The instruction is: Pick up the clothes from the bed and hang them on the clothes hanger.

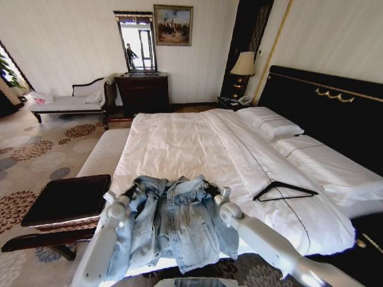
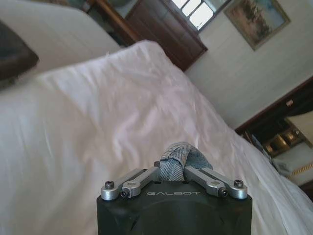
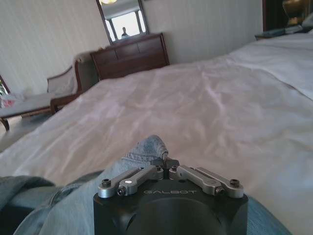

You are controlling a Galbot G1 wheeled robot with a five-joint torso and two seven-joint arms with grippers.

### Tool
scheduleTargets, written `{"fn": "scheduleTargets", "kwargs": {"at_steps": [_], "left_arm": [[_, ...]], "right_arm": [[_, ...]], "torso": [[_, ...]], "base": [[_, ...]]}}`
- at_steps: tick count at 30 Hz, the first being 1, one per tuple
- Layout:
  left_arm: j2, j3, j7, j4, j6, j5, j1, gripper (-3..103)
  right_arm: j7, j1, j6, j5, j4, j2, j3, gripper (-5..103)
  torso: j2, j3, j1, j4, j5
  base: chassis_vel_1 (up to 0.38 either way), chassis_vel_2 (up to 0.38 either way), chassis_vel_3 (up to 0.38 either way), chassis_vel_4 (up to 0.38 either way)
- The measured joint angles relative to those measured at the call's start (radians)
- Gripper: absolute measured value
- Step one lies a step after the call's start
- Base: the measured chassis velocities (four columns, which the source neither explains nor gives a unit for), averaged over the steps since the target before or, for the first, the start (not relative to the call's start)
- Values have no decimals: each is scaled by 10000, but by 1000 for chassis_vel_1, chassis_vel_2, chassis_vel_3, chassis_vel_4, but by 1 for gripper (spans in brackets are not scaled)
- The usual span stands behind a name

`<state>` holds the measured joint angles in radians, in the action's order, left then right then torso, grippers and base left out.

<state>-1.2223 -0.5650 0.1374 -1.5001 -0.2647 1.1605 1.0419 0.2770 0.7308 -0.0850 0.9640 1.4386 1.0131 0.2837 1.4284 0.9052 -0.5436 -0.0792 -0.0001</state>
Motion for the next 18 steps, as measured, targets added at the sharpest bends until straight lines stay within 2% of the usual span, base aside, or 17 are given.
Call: {"fn": "scheduleTargets", "kwargs": {"at_steps": [3, 8, 12, 14, 15, 18], "left_arm": [[311, -307, -336, 560, 139, 0, -473, 3], [334, -688, -789, 699, 265, -25, -525, 3], [251, -894, -937, 420, 328, -149, -228, 3], [186, -1213, -976, -433, 380, -95, 235, 3], [186, -1213, -976, -433, 380, -95, 235, 3], [238, -1619, -925, -2127, 459, 232, 878, 3]], "right_arm": [[-492, -821, -567, -61, -907, 764, 238, 1], [-887, -1357, -944, -137, -1520, 1146, 315, 1], [-1012, -1387, -1030, -137, -1394, 906, 208, 1], [-1330, -1172, -1251, -157, -725, 387, -205, 1], [-1330, -1172, -1251, -157, -725, 387, -205, 1], [-1859, -711, -1513, -92, 567, -357, -942, 1]], "torso": [[-1, 1, -4, 7, -2], [0, 2, -4, 6, 1], [-1, 2, -3, 3, 0], [-1, 1, -2, 2, 0], [-1, 1, -2, 2, 0], [0, 0, -1, 3, 1]], "base": [[0, 0, 0, 0], [0, 0, 0, 0], [0, 0, 0, 0], [0, 0, 0, 0], [0, 0, 0, 0], [0, 0, 0, 0]]}}
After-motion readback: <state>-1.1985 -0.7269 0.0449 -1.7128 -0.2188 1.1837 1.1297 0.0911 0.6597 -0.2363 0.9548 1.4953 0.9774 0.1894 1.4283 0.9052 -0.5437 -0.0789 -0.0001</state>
